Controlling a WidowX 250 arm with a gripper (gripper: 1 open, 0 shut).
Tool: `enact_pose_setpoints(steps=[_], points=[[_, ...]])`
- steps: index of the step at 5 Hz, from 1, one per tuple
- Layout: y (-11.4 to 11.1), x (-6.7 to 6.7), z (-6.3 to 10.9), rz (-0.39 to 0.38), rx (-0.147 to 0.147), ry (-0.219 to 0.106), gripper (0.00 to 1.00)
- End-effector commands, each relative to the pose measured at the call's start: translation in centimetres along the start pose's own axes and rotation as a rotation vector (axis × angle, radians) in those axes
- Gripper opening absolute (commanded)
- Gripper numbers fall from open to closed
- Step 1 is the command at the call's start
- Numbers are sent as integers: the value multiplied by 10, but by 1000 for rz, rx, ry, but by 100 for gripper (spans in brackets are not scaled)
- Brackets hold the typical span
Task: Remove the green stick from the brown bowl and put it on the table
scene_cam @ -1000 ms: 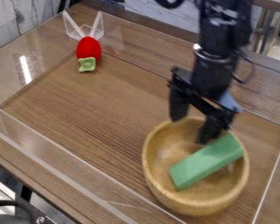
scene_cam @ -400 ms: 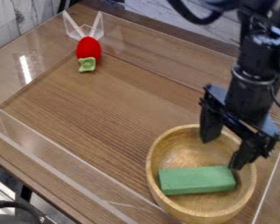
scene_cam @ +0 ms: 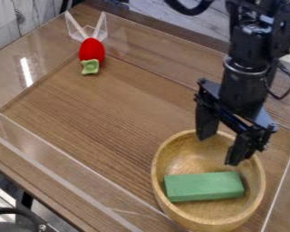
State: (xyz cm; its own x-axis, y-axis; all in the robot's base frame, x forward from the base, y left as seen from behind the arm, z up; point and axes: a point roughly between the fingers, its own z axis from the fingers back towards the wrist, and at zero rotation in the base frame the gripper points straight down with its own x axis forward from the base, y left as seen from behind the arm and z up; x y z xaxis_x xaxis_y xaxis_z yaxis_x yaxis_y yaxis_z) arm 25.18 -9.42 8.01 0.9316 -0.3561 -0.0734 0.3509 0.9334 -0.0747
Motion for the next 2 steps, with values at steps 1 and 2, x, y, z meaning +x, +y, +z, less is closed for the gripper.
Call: enact_pose_setpoints(steps=[1,2], points=[[1,2,8,-45,-4,-39,100],[-15,4,14,-4,-10,-38,100]])
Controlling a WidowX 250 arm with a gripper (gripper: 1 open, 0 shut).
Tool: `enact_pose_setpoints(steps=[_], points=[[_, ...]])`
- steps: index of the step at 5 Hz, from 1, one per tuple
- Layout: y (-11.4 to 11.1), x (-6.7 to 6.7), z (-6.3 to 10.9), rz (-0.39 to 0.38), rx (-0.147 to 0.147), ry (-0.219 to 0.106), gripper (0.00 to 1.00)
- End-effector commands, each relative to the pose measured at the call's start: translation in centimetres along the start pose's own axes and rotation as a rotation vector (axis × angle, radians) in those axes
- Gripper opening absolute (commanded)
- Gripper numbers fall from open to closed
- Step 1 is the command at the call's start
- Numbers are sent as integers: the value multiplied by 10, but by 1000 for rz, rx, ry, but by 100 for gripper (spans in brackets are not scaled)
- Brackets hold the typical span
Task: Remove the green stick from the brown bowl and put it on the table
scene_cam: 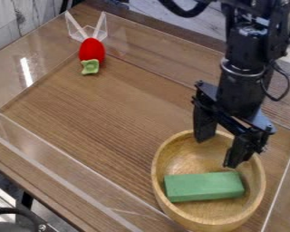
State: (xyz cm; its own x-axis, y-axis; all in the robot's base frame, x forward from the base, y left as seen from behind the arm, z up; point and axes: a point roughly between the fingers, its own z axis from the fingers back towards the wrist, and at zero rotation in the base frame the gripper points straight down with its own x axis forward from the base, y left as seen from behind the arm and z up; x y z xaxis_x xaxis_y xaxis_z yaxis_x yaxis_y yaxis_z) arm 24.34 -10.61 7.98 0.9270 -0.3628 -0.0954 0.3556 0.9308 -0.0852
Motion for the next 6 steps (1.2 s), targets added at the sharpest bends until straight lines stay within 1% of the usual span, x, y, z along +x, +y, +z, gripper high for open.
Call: enact_pose_setpoints(steps=[1,2,3,5,6], points=[[-17,9,23,36,-4,-59,100],[-13,8,15,19,-15,-53,100],[-3,7,9,9,-18,-42,100],[10,8,1,123,-34,-50,100],[9,10,5,98,-31,-50,100]])
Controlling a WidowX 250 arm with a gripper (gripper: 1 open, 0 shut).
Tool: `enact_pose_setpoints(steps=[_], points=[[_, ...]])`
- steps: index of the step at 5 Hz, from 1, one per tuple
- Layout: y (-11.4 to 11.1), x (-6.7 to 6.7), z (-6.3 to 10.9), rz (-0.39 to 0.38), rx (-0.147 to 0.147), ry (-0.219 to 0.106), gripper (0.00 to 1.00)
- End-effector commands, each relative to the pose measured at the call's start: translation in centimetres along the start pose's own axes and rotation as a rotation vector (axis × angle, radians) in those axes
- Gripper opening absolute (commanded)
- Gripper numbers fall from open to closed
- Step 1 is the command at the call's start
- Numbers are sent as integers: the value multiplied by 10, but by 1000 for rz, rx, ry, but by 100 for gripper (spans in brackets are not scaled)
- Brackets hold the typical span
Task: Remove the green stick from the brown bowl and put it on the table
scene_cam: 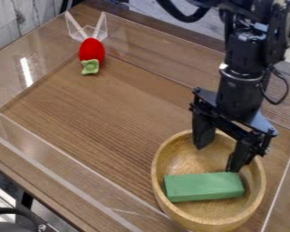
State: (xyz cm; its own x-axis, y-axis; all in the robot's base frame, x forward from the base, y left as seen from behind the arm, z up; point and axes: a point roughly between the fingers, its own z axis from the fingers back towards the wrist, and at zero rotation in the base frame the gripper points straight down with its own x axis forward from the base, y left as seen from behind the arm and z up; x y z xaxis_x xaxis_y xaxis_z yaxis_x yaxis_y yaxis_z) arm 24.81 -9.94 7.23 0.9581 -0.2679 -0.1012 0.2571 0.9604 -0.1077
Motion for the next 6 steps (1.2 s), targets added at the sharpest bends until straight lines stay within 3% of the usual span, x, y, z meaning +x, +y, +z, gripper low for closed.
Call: enact_pose_setpoints(steps=[1,3,4,5,6], points=[[-3,9,17,-28,5,-48,100],[-1,11,13,-48,5,-29,100],[-4,3,3,-252,25,-12,100],[0,-16,-9,-423,57,-6,100],[-1,-36,-21,-551,94,-21,100]])
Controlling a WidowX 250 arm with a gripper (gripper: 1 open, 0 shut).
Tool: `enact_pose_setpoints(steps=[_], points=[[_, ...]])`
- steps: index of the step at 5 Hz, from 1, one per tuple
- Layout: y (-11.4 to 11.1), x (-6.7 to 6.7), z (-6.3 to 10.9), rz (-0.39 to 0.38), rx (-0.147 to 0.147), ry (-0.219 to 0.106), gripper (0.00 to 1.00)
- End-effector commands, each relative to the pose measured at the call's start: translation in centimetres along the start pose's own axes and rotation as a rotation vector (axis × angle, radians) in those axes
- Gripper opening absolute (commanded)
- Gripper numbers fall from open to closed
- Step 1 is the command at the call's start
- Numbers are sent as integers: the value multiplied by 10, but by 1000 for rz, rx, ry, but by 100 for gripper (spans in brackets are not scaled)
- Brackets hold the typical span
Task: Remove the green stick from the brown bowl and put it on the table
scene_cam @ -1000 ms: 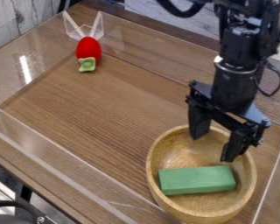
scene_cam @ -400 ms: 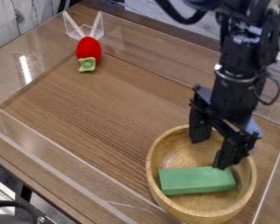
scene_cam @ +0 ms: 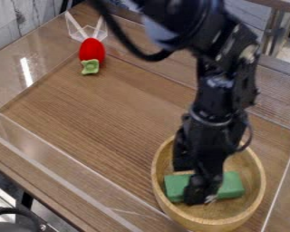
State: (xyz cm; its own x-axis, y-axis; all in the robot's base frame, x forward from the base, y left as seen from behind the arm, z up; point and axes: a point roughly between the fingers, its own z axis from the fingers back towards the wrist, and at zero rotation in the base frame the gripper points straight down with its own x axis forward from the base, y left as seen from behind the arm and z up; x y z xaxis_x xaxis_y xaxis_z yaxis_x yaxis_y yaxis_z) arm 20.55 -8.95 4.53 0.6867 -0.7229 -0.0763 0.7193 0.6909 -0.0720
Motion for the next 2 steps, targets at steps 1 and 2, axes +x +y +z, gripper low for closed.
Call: enact_pose_setpoints(steps=[1,2], points=[[2,-3,8,-43,48,-52,100],[2,-8,12,-67,70,-61,100]])
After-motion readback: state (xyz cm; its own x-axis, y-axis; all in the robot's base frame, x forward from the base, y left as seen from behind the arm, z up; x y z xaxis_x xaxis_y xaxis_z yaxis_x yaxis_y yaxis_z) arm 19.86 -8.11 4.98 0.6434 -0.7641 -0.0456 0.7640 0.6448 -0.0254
